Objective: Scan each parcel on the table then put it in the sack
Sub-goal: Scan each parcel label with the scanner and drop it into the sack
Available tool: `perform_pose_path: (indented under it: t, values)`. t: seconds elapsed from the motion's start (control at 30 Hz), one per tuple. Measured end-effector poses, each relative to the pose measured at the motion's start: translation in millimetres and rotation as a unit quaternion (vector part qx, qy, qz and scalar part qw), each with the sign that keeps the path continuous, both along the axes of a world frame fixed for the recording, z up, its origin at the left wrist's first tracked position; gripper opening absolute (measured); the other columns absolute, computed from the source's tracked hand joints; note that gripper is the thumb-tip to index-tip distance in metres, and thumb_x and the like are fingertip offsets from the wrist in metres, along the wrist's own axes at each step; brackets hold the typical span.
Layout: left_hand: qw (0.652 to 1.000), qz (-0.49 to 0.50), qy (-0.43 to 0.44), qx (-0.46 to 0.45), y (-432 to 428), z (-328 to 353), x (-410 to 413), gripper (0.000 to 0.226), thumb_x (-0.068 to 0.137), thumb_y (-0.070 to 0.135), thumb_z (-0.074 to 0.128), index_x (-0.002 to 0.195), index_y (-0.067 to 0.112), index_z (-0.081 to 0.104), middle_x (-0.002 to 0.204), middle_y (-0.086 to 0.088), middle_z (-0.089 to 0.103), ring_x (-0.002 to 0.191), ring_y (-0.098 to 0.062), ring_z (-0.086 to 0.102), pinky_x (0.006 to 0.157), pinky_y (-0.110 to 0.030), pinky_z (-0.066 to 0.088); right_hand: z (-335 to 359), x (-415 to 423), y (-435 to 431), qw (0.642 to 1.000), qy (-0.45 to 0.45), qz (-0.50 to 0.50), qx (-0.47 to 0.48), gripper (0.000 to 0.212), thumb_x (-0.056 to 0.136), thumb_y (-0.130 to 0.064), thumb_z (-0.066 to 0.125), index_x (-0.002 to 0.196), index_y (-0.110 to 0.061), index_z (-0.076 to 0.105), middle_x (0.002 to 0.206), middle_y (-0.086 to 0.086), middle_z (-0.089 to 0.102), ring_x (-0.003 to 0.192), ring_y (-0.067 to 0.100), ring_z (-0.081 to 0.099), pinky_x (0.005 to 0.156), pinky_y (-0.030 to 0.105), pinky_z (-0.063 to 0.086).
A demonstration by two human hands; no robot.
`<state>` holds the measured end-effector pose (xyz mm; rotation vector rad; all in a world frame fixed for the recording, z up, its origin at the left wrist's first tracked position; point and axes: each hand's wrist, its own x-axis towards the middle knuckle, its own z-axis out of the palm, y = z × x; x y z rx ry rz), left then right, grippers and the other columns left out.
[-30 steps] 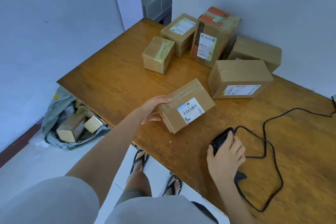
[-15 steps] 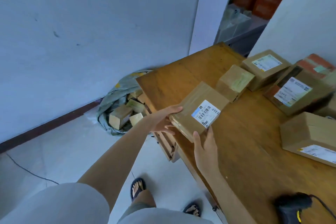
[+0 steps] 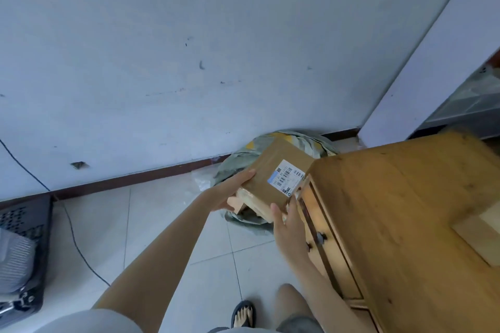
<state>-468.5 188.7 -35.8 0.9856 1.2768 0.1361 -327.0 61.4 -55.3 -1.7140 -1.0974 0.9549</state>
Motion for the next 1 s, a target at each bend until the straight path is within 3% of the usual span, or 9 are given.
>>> perform_pose_path:
  t: [0.07, 0.17, 0.37, 0.43, 0.47, 0.53, 0.67, 0.8, 1.0]
  values:
    - [1.000, 0.005, 0.014, -0.002, 23, -7, -5, 0.056, 0.087, 0.070, 0.045, 0.133, 0.039, 0.041, 0.150, -0.001, 0.039, 0.134, -0.022, 0.039, 0.102, -0.048, 0.041, -5, -3, 28, 1.000, 0.007, 0.010, -0.014, 0.051, 0.099, -0.026, 0.046, 0.146, -0.017, 0.029, 0.135, -0.006, 0.051, 0.122, 0.012, 0.051, 0.091, 0.011, 0.043]
    - [0.999, 0.004, 0.040, 0.018, 68, -21, 5, 0.065, 0.089, 0.069, 0.042, 0.145, 0.036, 0.034, 0.155, 0.000, 0.032, 0.142, -0.024, 0.030, 0.110, -0.050, 0.033, -15, 4, 74, 0.999, 0.025, 0.001, -0.025, 0.050, 0.099, -0.026, 0.046, 0.146, -0.018, 0.030, 0.138, 0.000, 0.051, 0.125, 0.016, 0.051, 0.102, 0.032, 0.044]
    - [0.989, -0.043, 0.045, 0.136, 181, -31, 74, 0.058, 0.097, 0.057, 0.039, 0.145, 0.025, 0.044, 0.147, -0.004, 0.047, 0.134, -0.023, 0.045, 0.115, -0.042, 0.030, -36, 53, 181, 0.997, -0.005, -0.057, -0.046, 0.058, 0.100, -0.026, 0.044, 0.151, -0.012, 0.020, 0.146, 0.005, 0.044, 0.128, 0.018, 0.047, 0.084, -0.004, 0.034]
    - [0.981, -0.056, 0.077, 0.167, 215, -34, 100, 0.055, 0.099, 0.051, 0.040, 0.148, 0.027, 0.038, 0.150, -0.004, 0.043, 0.135, -0.024, 0.043, 0.111, -0.034, 0.036, -35, 72, 214, 0.996, -0.022, -0.078, -0.049, 0.055, 0.100, -0.024, 0.044, 0.150, -0.013, 0.022, 0.149, 0.007, 0.042, 0.133, 0.023, 0.044, 0.104, 0.020, 0.039]
    - [0.978, -0.056, 0.090, 0.181, 230, -36, 111, 0.053, 0.100, 0.046, 0.040, 0.150, 0.028, 0.035, 0.150, -0.005, 0.042, 0.131, -0.023, 0.046, 0.098, -0.024, 0.044, -34, 79, 228, 0.995, -0.020, -0.086, -0.049, 0.053, 0.100, -0.022, 0.044, 0.149, -0.013, 0.024, 0.149, 0.008, 0.041, 0.134, 0.024, 0.042, 0.108, 0.036, 0.040]
    - [0.975, -0.046, 0.107, 0.190, 254, -40, 129, 0.050, 0.101, 0.040, 0.040, 0.150, 0.027, 0.034, 0.147, -0.008, 0.046, 0.115, -0.022, 0.053, 0.070, -0.013, 0.045, -31, 87, 250, 0.994, -0.042, -0.086, -0.048, 0.050, 0.099, -0.021, 0.044, 0.146, -0.011, 0.028, 0.147, 0.008, 0.042, 0.134, 0.025, 0.042, 0.106, 0.047, 0.041]
    - [0.969, -0.088, 0.133, 0.190, 286, -42, 145, 0.044, 0.102, 0.037, 0.040, 0.142, 0.019, 0.046, 0.137, -0.010, 0.055, 0.092, -0.018, 0.056, 0.070, -0.022, 0.043, -36, 99, 282, 0.989, -0.090, -0.085, -0.075, 0.050, 0.099, -0.023, 0.044, 0.145, -0.009, 0.030, 0.146, 0.010, 0.043, 0.132, 0.024, 0.045, 0.105, 0.043, 0.043]
    - [0.960, -0.140, 0.160, 0.185, 311, -40, 145, 0.039, 0.101, 0.032, 0.043, 0.131, 0.012, 0.056, 0.132, -0.012, 0.058, 0.111, -0.027, 0.057, 0.089, -0.029, 0.042, -40, 106, 297, 0.984, -0.095, -0.098, -0.118, 0.050, 0.100, -0.022, 0.044, 0.146, -0.010, 0.029, 0.148, 0.008, 0.039, 0.134, 0.021, 0.040, 0.102, 0.027, 0.037]
    - [0.905, -0.292, 0.193, 0.240, 337, -36, 158, 0.035, 0.100, 0.026, 0.045, 0.127, 0.011, 0.060, 0.135, -0.011, 0.057, 0.123, -0.028, 0.052, 0.103, -0.036, 0.042, -26, 125, 303, 0.968, -0.121, -0.102, -0.195, 0.045, 0.098, -0.024, 0.046, 0.141, -0.012, 0.038, 0.140, 0.009, 0.047, 0.120, 0.023, 0.053, 0.090, 0.031, 0.045]
